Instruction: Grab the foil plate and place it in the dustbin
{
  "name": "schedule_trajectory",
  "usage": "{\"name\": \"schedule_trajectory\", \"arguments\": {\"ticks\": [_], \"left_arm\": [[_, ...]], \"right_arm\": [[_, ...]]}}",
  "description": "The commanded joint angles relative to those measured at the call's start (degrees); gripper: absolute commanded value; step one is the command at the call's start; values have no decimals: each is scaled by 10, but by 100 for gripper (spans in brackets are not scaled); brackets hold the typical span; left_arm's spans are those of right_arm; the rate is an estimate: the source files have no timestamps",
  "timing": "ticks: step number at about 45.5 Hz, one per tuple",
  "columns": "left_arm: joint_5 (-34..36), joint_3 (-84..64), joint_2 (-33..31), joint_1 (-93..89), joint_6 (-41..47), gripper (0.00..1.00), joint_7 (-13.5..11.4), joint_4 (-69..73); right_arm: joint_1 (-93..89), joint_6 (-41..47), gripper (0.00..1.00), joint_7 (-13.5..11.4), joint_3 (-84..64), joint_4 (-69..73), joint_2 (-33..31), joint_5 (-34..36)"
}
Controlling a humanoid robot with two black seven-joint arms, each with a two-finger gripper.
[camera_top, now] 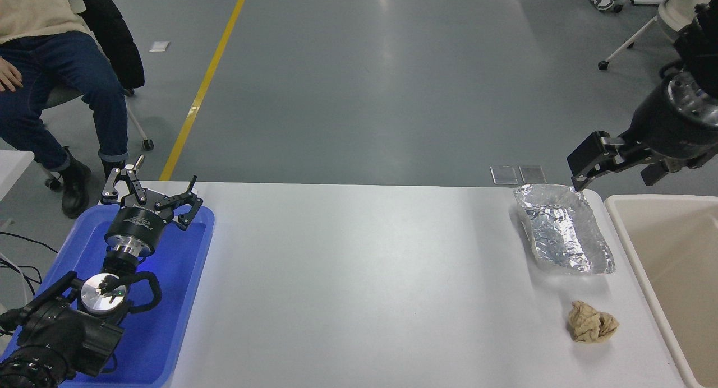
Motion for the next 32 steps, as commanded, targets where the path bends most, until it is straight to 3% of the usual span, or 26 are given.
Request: {"name": "schedule_trajectory", "arguments": {"ticks": [1, 32], "left_arm": [[1, 1, 0, 0, 0, 100, 0, 0], [1, -1, 0, -1, 0, 100, 0, 0]], "right_arm": [[0, 0, 100, 0, 0, 0, 0, 0], [2, 0, 100, 0, 1, 0, -1, 0]]}}
